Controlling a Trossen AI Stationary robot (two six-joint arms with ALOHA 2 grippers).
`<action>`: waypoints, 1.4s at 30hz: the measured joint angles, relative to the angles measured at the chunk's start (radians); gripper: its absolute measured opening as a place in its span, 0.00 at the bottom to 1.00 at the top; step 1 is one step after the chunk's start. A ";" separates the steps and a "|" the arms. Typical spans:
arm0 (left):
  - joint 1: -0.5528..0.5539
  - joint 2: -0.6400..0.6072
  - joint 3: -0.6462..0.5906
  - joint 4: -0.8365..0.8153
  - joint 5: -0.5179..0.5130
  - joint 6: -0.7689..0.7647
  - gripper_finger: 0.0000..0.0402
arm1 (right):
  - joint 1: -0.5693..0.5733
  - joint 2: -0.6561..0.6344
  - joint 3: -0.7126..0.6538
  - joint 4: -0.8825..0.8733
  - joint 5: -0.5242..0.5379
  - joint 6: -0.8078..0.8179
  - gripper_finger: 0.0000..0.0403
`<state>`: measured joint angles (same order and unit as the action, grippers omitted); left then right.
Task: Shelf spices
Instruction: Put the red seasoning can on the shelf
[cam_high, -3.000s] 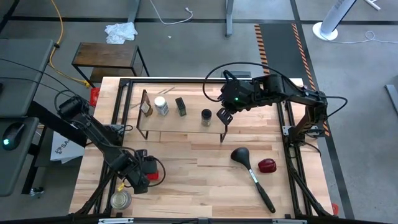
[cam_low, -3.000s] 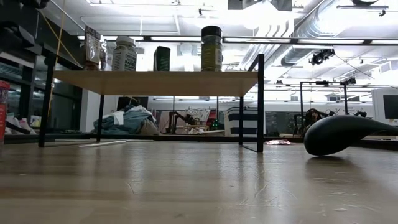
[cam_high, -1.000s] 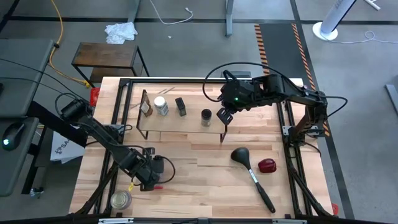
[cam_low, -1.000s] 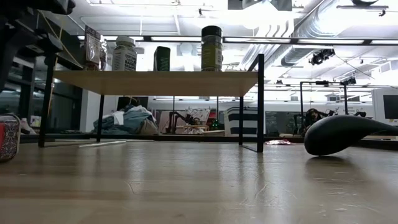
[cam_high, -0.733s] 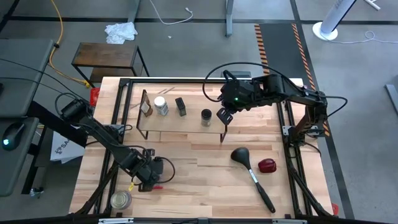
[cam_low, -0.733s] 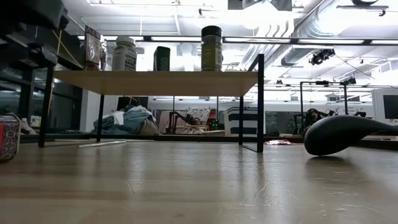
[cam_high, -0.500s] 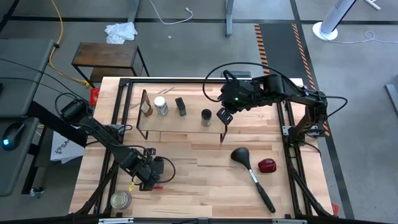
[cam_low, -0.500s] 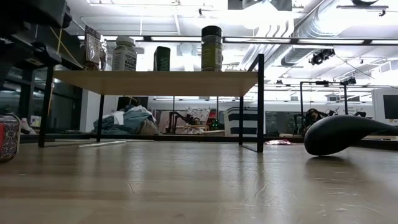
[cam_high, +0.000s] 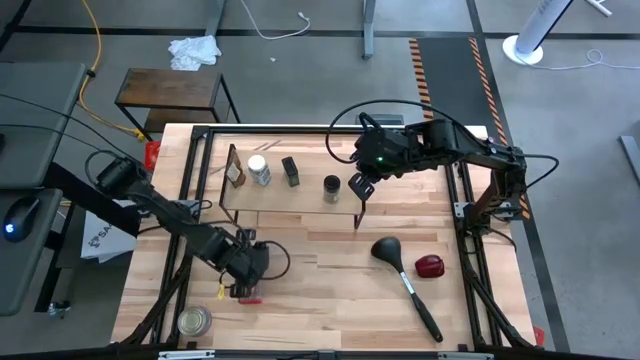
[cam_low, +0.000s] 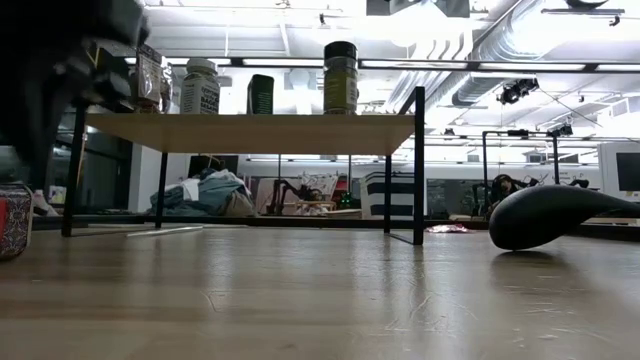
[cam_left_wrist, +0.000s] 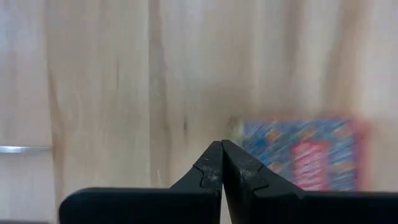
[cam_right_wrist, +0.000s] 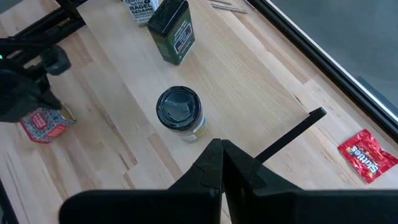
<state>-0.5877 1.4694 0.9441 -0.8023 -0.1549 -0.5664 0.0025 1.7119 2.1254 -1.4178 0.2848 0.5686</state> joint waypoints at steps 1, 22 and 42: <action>-0.002 -0.017 0.012 0.007 -0.004 -0.005 0.00 | 0.000 0.000 0.000 0.000 0.000 0.000 0.00; -0.054 -0.050 -0.121 0.122 0.065 0.018 0.00 | -0.002 0.000 0.000 -0.001 0.000 0.011 0.00; 0.055 -0.053 -0.186 0.216 -0.043 0.097 0.00 | -0.002 0.000 0.000 -0.001 0.000 0.050 0.00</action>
<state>-0.5332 1.4169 0.7582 -0.5859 -0.1983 -0.4695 0.0010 1.7115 2.1254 -1.4185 0.2852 0.6190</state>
